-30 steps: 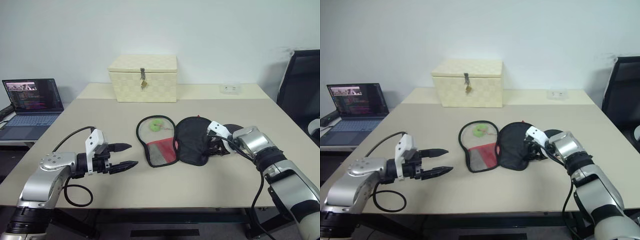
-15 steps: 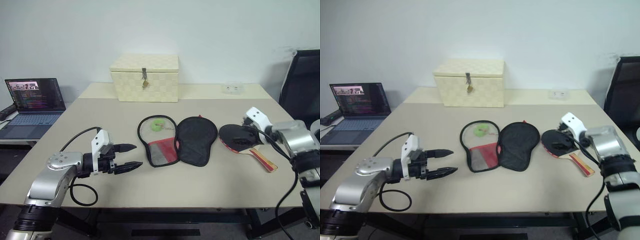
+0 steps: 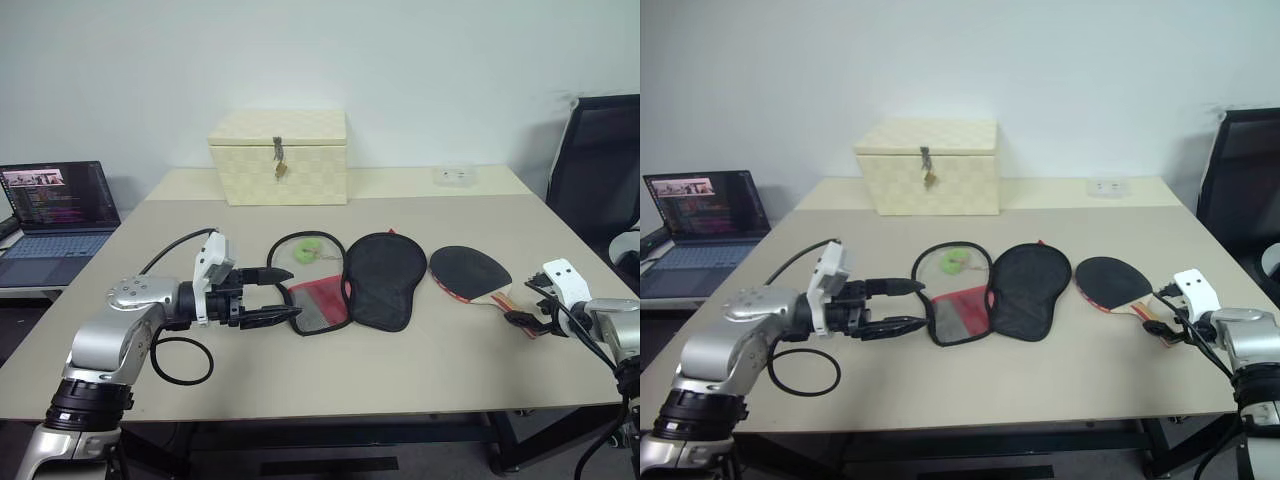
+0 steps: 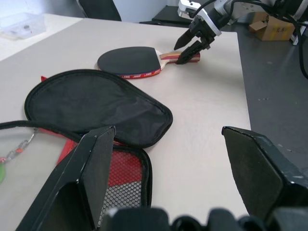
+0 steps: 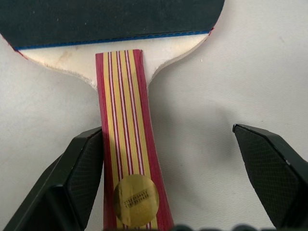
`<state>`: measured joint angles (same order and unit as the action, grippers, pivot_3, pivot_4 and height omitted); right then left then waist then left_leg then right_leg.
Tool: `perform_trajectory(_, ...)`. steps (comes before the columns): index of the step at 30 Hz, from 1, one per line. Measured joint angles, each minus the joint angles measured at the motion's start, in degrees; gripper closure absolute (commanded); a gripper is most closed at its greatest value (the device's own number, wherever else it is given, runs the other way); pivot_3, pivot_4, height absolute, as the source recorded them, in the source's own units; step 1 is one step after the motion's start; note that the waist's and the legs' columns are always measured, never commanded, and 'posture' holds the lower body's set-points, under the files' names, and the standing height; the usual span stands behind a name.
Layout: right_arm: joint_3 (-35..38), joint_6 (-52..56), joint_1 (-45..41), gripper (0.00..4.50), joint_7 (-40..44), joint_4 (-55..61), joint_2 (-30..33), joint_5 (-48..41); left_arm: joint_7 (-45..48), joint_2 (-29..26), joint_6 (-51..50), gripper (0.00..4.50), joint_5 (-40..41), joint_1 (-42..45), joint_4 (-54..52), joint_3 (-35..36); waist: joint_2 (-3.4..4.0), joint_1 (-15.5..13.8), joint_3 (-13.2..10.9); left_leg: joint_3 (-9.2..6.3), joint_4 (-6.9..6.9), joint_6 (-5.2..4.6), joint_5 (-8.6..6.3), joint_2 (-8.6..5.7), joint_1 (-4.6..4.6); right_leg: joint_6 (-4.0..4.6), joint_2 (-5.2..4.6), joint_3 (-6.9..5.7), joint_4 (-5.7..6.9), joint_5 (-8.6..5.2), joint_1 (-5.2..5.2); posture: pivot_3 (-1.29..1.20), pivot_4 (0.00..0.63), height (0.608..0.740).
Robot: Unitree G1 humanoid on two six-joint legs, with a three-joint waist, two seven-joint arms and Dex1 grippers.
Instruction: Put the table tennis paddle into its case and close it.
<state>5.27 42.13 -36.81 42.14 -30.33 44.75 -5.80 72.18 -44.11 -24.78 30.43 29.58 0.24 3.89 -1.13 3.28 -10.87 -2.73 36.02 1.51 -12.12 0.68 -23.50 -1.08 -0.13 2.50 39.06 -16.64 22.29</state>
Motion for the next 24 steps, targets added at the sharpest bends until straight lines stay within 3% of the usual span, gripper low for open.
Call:
perform_trajectory(8,0.11,0.64,-1.66,0.02,-2.78,0.72,-4.57,0.13,-0.08,0.02,0.60,0.61,-0.33,-0.41,0.13,-0.15,-0.04,0.91,0.02,0.12,0.00,0.00,0.00,0.06,0.20,0.00,0.10,0.14,0.03,0.01,-0.10,0.00,0.150,0.740)
perform_trajectory(11,-0.10,0.11,-2.30,0.61,-3.87,0.60,-5.94,0.22,-0.26,-0.01,0.60,0.61,-0.33,-1.07,0.03,-0.12,-0.06,1.41,0.04,0.14,0.00,0.00,0.00,0.07,0.21,0.01,0.10,0.17,0.03,0.01,-0.11,0.00,0.150,0.740)
perform_trajectory(20,0.39,-0.62,-4.49,3.39,-10.55,-1.35,-9.72,0.18,-2.04,-0.20,0.57,0.61,-0.26,-4.86,-2.20,1.25,-0.10,1.40,0.06,0.22,0.03,0.00,0.01,0.04,0.52,-0.19,0.06,0.27,-0.01,0.05,-0.44,0.00,0.150,0.740)
perform_trajectory(24,1.64,-0.13,-5.01,3.43,-14.06,-1.59,-9.39,0.05,-2.98,-0.26,0.43,0.61,-0.13,-5.89,-2.83,2.39,-0.07,1.02,0.03,0.27,-0.01,0.00,0.01,-0.01,0.44,-0.17,-0.01,0.29,-0.04,0.08,-0.35,0.00,0.150,0.740)
